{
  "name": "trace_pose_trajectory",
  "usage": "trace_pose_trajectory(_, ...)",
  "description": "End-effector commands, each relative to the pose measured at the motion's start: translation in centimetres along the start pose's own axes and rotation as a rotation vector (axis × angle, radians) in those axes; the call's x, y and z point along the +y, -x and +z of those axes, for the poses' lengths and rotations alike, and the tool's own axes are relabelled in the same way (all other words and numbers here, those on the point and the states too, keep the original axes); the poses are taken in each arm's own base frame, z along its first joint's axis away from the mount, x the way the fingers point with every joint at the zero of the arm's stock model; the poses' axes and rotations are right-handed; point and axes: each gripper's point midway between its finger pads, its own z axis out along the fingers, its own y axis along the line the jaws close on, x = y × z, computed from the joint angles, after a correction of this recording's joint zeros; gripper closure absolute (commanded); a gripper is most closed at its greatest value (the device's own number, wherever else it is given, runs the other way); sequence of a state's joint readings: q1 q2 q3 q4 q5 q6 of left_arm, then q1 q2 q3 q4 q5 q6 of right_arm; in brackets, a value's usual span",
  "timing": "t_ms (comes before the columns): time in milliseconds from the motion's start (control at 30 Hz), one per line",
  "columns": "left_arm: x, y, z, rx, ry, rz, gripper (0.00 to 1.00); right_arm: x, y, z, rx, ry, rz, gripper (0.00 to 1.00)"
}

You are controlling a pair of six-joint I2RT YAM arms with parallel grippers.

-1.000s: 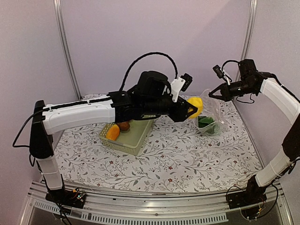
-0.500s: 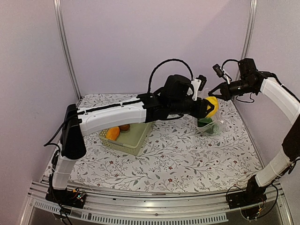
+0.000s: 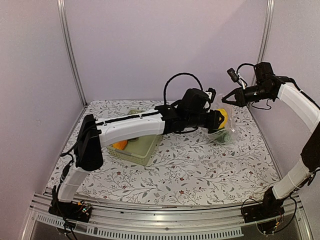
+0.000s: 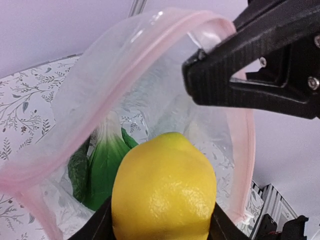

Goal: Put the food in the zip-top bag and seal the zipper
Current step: Place the fake fruit in the zipper food storage bag.

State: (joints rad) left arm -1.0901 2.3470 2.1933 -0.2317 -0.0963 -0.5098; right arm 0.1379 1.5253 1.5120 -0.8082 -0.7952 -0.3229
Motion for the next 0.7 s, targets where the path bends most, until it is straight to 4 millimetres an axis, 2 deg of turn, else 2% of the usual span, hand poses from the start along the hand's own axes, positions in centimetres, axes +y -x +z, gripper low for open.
trace_pose_trajectory(0, 2.0, 1.3, 1.1, -0.07, 0.076, -0.094, 0.49, 1.4, 0.4, 0.0, -0.024, 0.051, 0.0, 1.0)
trace_pose_trajectory(100, 3.4, 1.5, 2.1, -0.103, 0.107, -0.194, 0.46, 1.5, 0.4, 0.3, -0.021, 0.067, 0.014, 1.0)
trace_pose_trajectory(200, 4.0, 1.5, 3.0, -0.121, 0.123, -0.245, 0.32, 1.7, 0.8, 0.3, -0.031, 0.077, 0.013, 1.0)
trace_pose_trajectory(267, 3.9, 1.9, 3.2, -0.131, 0.12, -0.247, 0.03, 1.7, 1.0, 0.2, -0.034, 0.075, 0.012, 1.0)
trace_pose_trajectory(333, 3.5, 2.7, 2.8, -0.143, 0.111, -0.242, 0.0, 1.6, 1.2, 0.2, -0.035, 0.069, 0.014, 1.0)
trace_pose_trajectory(533, 2.1, 4.9, 0.0, -0.197, 0.072, -0.207, 0.0, 1.0, 1.2, 0.5, -0.031, 0.06, 0.025, 1.0)
trace_pose_trajectory(667, -0.2, 5.8, -2.2, -0.225, 0.016, -0.141, 0.0, 0.5, 1.1, 0.8, -0.023, 0.04, 0.028, 1.0)
